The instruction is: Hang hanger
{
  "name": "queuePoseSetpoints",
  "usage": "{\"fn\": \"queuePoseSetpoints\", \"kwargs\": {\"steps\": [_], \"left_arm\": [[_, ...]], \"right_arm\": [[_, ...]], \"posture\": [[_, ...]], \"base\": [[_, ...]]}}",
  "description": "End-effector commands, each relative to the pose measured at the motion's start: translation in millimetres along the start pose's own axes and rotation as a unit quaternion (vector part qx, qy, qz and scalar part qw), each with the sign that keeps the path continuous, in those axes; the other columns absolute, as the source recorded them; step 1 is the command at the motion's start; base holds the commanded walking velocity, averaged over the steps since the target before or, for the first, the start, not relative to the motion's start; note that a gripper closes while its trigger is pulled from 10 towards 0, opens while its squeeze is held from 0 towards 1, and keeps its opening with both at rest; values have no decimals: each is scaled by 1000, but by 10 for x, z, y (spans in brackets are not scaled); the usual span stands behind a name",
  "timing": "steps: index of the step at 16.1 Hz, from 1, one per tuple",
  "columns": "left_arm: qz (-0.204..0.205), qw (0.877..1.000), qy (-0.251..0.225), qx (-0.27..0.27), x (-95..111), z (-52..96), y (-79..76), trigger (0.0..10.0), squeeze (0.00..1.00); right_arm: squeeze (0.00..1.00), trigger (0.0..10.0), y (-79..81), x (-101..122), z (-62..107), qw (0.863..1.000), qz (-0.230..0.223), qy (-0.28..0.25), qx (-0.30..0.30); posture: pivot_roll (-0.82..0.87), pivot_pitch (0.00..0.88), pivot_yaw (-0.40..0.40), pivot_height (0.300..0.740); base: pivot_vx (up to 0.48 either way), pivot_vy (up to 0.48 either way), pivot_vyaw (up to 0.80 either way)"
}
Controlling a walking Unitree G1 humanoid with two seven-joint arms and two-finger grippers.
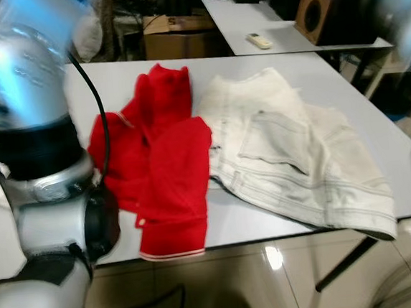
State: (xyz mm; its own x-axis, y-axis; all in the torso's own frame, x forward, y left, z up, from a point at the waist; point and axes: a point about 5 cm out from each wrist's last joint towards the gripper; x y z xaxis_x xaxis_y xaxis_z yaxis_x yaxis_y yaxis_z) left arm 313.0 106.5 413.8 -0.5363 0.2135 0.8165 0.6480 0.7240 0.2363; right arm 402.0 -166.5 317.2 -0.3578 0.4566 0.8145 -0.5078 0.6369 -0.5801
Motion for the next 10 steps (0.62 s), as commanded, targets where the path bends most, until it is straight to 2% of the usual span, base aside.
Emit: {"fn": "queuePoseSetpoints", "kwargs": {"steps": [1,3,4,5,7,8,9,10], "left_arm": [[-10,998,66,10,-287,-30,-63,10000,0],[-11,988,150,17,-846,-6,-269,10000,0],[-26,978,203,32,-1204,60,-374,10000,0],[-39,969,238,51,-1462,126,-434,10000,0],[-72,954,276,89,-1698,207,-378,10000,0],[-84,948,281,125,-1733,208,-264,10000,0],[-90,946,280,136,-1730,201,-223,10000,0],[-95,943,263,179,-1653,142,-73,10000,0]], "right_arm": [[0,10000,97,-138,30,999,2,19,39],[0,10000,430,-649,199,993,-48,53,91],[0,10000,664,-932,364,987,-72,78,121],[0,10000,859,-1139,519,981,-84,100,142],[0,10000,1004,-1339,723,977,-95,123,143],[0,10000,1012,-1384,819,978,-103,127,133],[0,10000,1006,-1388,842,978,-106,127,129],[0,10000,1027,-1376,896,977,-106,125,137]], "posture": [[-57,0,-41,740],[-64,0,-31,740],[-70,0,-23,740],[-76,0,-17,740],[-96,0,0,740],[-105,0,9,740],[-108,0,12,740],[-111,0,15,740]], "base": [[0,0,0],[0,0,0],[0,0,0],[0,0,0],[0,0,0],[0,0,0],[0,0,0],[0,0,0]]}}
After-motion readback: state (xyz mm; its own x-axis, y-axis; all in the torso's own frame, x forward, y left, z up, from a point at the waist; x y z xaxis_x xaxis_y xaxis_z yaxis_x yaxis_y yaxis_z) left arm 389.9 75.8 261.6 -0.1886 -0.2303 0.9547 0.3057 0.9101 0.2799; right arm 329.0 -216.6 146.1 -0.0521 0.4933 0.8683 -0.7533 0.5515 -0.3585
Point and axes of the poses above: a point about 5 cm out from each wrist's last joint towards the gripper, its own z axis pointing back from the gripper into the wrist, its own x axis along the axis of the wrist's last joint, y = z × x, and after that the axes turned 10 degrees about -z, right-handed
